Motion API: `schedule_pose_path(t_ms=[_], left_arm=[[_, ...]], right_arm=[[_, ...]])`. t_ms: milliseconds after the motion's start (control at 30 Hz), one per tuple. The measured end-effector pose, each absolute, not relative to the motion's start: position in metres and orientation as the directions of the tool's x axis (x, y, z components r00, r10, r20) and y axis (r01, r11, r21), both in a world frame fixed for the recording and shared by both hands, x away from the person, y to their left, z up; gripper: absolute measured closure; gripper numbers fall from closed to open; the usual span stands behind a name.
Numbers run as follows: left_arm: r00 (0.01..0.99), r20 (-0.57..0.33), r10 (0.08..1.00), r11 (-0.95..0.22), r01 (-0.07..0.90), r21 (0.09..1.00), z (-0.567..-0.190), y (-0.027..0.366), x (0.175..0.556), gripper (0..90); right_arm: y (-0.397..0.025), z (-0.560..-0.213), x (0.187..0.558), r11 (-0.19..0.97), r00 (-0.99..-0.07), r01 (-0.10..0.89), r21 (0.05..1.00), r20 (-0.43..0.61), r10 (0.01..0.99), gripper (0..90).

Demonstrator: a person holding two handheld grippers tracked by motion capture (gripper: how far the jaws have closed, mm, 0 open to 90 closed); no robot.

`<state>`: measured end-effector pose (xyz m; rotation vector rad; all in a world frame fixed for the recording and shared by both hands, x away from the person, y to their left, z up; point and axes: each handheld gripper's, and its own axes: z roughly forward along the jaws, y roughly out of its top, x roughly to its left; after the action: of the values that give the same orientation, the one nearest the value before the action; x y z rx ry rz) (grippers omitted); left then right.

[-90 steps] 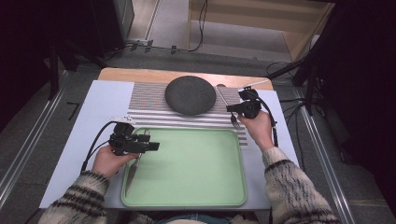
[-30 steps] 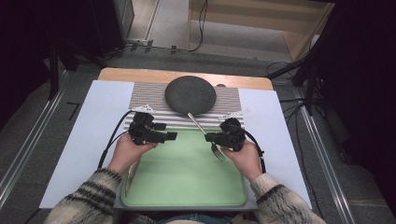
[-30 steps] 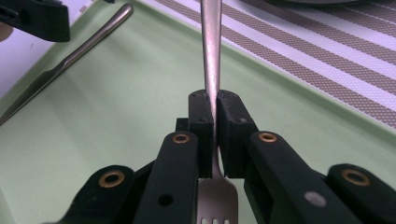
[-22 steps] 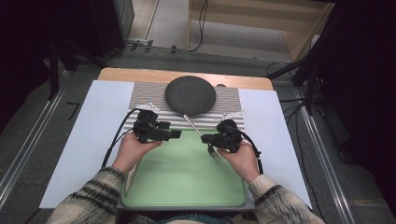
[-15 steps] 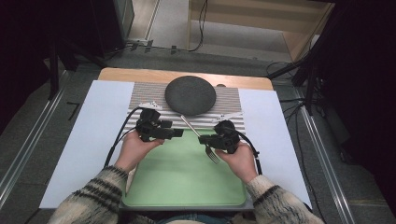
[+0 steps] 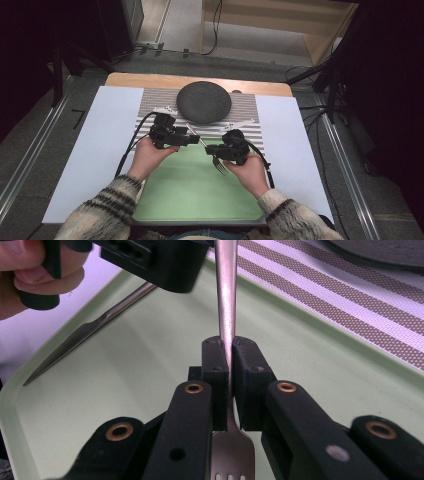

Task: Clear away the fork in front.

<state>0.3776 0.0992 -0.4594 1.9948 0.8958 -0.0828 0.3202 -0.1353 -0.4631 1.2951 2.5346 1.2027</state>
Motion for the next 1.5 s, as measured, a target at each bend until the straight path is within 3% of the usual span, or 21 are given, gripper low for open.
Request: schedule_pose_path(t_ms=[267,500,867,1300,1433,1500], left_arm=[[0.711,-0.407,0.573,-0.283,0.638,0.716,-0.460,0.093,0.379,32.2],[0.698,-0.435,0.568,-0.258,0.654,0.711,-0.459,0.095,0.378,47.9],[0.686,-0.548,0.478,-0.185,0.689,0.701,-0.454,0.104,0.380,72.8],[0.684,-0.632,0.365,-0.145,0.712,0.687,-0.447,0.109,0.377,87.6],[0.688,-0.634,0.354,-0.145,0.709,0.690,-0.444,0.110,0.376,87.8],[0.690,-0.633,0.352,-0.150,0.709,0.689,-0.443,0.111,0.376,87.7]], right_arm=[[-0.129,-0.463,0.319,0.327,-0.645,0.658,0.679,0.283,0.709,83.2],[-0.127,-0.464,0.318,0.323,-0.649,0.654,0.684,0.288,0.704,83.2],[-0.127,-0.460,0.316,0.313,-0.664,0.633,0.708,0.289,0.690,83.2],[-0.123,-0.458,0.312,0.333,-0.701,0.587,0.738,0.258,0.665,82.7],[-0.125,-0.457,0.312,0.328,-0.708,0.584,0.743,0.268,0.654,78.9],[-0.127,-0.456,0.313,0.313,-0.718,0.579,0.753,0.289,0.633,66.6]])
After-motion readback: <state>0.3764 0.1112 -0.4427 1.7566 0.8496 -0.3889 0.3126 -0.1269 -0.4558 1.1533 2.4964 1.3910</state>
